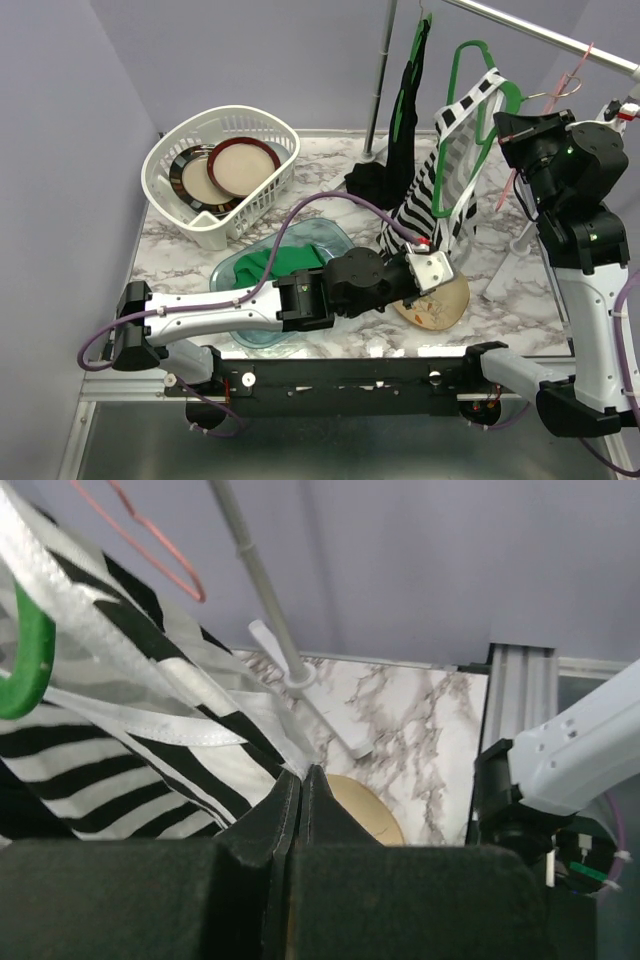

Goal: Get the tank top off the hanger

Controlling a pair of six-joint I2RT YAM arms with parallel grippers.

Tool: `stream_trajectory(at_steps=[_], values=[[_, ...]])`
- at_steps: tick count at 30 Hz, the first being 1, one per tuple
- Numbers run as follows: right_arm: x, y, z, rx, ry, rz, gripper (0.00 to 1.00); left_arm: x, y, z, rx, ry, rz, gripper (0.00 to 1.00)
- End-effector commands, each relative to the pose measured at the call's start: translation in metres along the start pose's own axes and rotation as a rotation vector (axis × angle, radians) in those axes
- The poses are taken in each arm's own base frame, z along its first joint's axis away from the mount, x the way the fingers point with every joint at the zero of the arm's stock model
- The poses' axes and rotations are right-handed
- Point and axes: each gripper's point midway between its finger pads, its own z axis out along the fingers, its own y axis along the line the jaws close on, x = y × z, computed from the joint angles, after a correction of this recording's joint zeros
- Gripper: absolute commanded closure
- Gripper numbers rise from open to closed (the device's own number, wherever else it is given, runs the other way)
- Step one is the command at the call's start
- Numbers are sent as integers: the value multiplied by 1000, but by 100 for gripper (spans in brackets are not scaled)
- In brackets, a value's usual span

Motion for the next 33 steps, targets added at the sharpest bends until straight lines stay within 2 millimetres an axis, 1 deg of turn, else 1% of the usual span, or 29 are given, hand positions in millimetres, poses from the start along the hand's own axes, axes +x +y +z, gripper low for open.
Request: stream_trajectory(at_steps=[1,2,3,4,6,7,8,10,12,13,15,16,17,18,19,20,21,22,23,24,26,27,28,30,31,32,33], values=[[-14,10,7,-45,-83,55,99,-32,-32,0,119,-72,-26,100],[-12,8,9,-41,-79,55,99,-39,-37,1,128,-83,-12,100],[-11,8,10,-37,-76,54,99,-37,-40,3,129,-75,-4,100],[-11,9,10,-41,-73,56,99,-27,-41,8,119,-43,8,100],[-9,10,12,-39,-61,53,99,-19,-39,14,94,-15,27,100],[-9,12,11,-46,-56,54,99,-7,-36,19,70,22,41,100],[-11,16,10,-51,-54,50,99,1,-35,20,64,40,50,100],[-12,17,12,-49,-53,46,99,9,-38,24,67,55,56,100],[-13,19,12,-49,-49,45,99,11,-38,26,65,61,55,100],[-11,20,12,-53,-39,43,99,16,-38,27,62,79,59,100],[-9,21,11,-64,-27,41,99,27,-29,27,11,104,71,100],[-6,24,9,-79,-9,37,99,29,-23,26,-18,108,76,100],[-7,26,4,-93,-6,24,99,39,-16,23,-52,133,77,100],[-7,29,0,-108,3,9,99,44,-3,19,-114,151,76,100],[-7,35,-5,-139,17,-5,99,42,13,13,-158,149,66,100],[-8,37,-12,-149,22,-41,99,55,22,7,-189,172,56,100],[-10,40,-17,-161,27,-64,99,57,33,1,-229,175,48,100],[-17,49,-27,-185,26,-78,99,51,46,-7,-263,159,32,100],[-15,45,-32,-171,47,-114,99,57,62,-14,-304,173,17,100],[-16,48,-39,-187,51,-130,99,56,73,-19,-332,171,11,100],[-14,53,-52,-221,85,-170,99,50,104,-34,-426,165,-1,100],[-13,54,-57,-231,99,-182,99,46,114,-39,-455,160,-3,100],[-10,60,-64,-268,126,-198,99,41,125,-49,-489,160,-2,100],[-12,69,-77,-324,136,-248,99,28,146,-61,-548,139,6,100],[-10,78,-90,-388,159,-273,99,17,154,-69,-570,118,9,100],[-11,84,-97,-439,155,-314,99,11,163,-75,-604,111,16,100],[-12,91,-107,-481,157,-334,99,-1,176,-82,-644,90,21,100]])
